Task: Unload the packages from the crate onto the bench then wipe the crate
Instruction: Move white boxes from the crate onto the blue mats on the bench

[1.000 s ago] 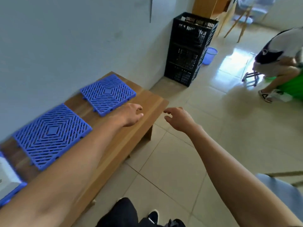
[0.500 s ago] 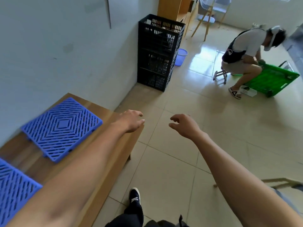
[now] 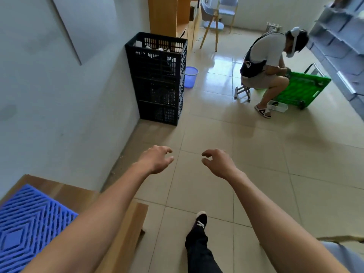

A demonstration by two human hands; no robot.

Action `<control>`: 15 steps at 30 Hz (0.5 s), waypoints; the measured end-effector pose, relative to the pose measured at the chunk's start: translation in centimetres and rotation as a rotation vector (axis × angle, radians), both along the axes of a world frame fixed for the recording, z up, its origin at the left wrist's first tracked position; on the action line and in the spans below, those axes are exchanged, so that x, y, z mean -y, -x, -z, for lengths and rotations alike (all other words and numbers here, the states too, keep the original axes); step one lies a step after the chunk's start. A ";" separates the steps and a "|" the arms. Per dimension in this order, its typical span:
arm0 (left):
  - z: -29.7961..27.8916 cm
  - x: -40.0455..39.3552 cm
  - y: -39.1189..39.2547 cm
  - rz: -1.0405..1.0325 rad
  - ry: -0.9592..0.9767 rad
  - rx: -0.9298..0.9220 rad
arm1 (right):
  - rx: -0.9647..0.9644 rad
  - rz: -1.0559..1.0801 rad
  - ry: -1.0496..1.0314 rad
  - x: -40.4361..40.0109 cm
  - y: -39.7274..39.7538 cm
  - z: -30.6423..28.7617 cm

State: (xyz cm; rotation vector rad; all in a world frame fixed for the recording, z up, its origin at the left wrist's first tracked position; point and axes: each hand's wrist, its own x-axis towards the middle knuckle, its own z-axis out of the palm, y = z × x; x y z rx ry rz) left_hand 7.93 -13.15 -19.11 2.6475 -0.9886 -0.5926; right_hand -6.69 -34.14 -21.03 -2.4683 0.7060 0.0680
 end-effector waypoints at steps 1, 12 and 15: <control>0.0 1.9 -1.3 0.007 -0.002 0.003 | 0.010 0.003 -0.005 1.7 -1.4 0.1; -0.8 15.9 -15.4 -0.092 0.028 0.019 | 0.027 -0.099 -0.028 16.5 -18.0 -0.8; -0.5 17.5 -18.9 -0.135 0.025 0.001 | 0.014 -0.134 -0.036 18.6 -22.3 -0.9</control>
